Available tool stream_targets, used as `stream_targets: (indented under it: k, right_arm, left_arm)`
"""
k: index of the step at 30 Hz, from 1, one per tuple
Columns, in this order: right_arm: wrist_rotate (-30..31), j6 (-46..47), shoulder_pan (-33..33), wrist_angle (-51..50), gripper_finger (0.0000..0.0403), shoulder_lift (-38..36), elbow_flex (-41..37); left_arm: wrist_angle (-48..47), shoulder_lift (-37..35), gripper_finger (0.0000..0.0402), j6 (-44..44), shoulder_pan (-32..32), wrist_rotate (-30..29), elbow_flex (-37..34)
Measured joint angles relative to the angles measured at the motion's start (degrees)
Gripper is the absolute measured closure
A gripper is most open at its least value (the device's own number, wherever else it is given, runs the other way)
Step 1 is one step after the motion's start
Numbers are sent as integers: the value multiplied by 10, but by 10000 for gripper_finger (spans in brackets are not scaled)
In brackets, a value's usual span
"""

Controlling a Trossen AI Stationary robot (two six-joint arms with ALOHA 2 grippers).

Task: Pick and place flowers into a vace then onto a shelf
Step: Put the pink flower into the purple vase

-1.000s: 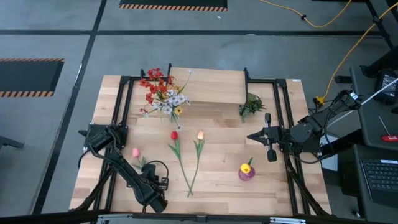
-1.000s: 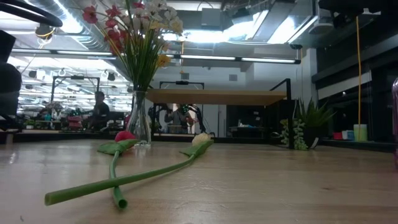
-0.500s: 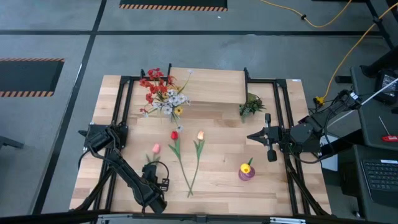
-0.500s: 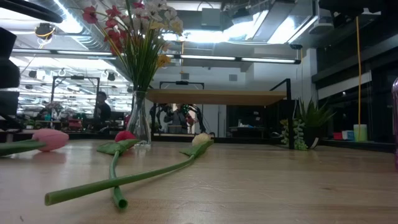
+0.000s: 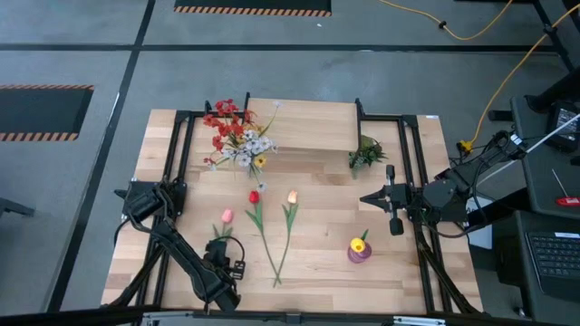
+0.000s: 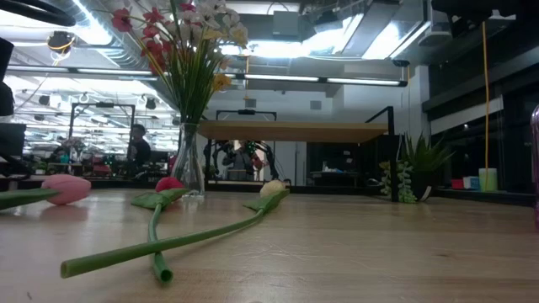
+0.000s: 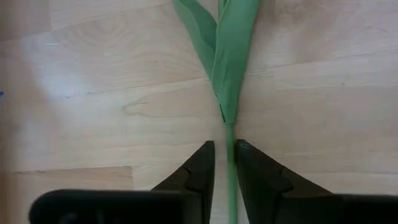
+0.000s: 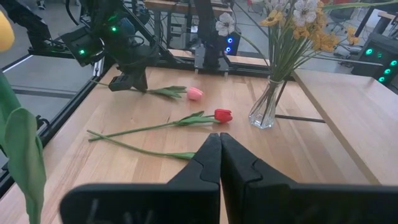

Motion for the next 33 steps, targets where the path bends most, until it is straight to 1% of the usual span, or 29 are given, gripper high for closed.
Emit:
stream_targets:
  k: [5, 9, 14, 20, 30, 33]
  right_arm:
    - [0, 0, 0, 0, 402, 0, 0]
    - [0, 0, 0, 0, 402, 0, 0]
    - [-28, 0, 0, 0, 402, 0, 0]
    - [-29, 0, 0, 0, 402, 0, 0]
    - [-30, 0, 0, 0, 402, 0, 0]
    - [-29, 0, 0, 0, 402, 0, 0]
  left_arm:
    - [-2, 0, 315, -8, 10, 4, 0]
    - [1, -5, 307, -9, 15, -13, 0]
    - [-1, -11, 307, -8, 17, -26, -1]
    - [-3, -9, 308, -10, 18, -58, -1]
    - [1, -10, 309, -10, 23, -44, -5]
    - [9, -11, 319, -4, 23, -42, -6]
